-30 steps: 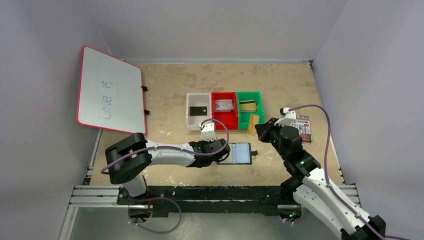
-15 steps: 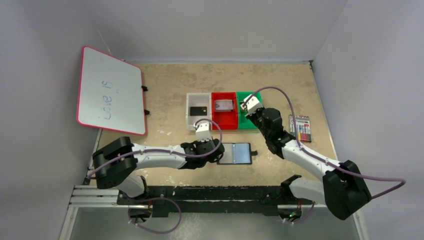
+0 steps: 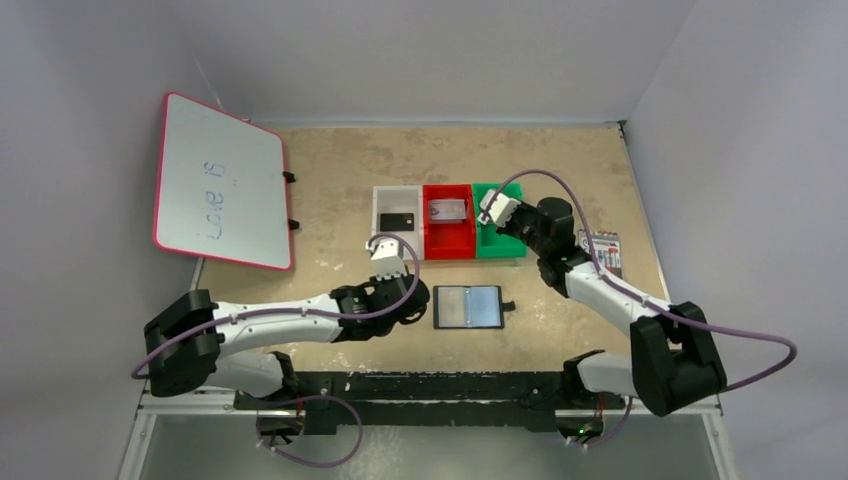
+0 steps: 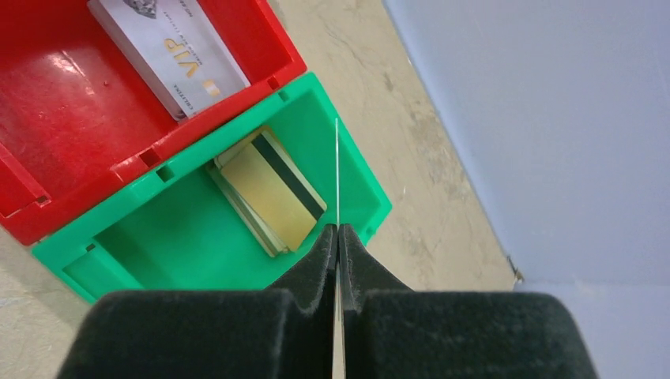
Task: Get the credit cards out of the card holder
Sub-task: Place the credit card in the storage box.
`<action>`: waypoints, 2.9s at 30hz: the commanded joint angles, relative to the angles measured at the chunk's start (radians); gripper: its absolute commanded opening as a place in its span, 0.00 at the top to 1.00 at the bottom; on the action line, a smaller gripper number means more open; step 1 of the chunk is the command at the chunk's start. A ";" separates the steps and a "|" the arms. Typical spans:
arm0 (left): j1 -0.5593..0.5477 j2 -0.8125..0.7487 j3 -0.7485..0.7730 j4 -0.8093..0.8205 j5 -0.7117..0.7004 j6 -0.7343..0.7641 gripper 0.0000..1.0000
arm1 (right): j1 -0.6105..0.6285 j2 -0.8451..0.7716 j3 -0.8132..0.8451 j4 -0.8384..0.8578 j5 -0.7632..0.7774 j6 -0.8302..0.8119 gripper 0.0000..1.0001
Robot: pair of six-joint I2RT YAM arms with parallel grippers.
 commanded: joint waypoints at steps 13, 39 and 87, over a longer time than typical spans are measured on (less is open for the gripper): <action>0.036 -0.196 -0.056 -0.103 -0.083 0.021 0.87 | -0.042 0.254 0.209 -0.170 -0.131 -0.196 1.00; 0.063 -0.263 -0.095 -0.133 -0.079 0.027 0.87 | -0.053 0.469 0.418 -0.325 -0.136 -0.341 0.94; 0.074 -0.230 -0.064 -0.157 -0.102 -0.095 0.61 | -0.063 -0.369 -0.006 -0.344 -0.160 1.361 0.07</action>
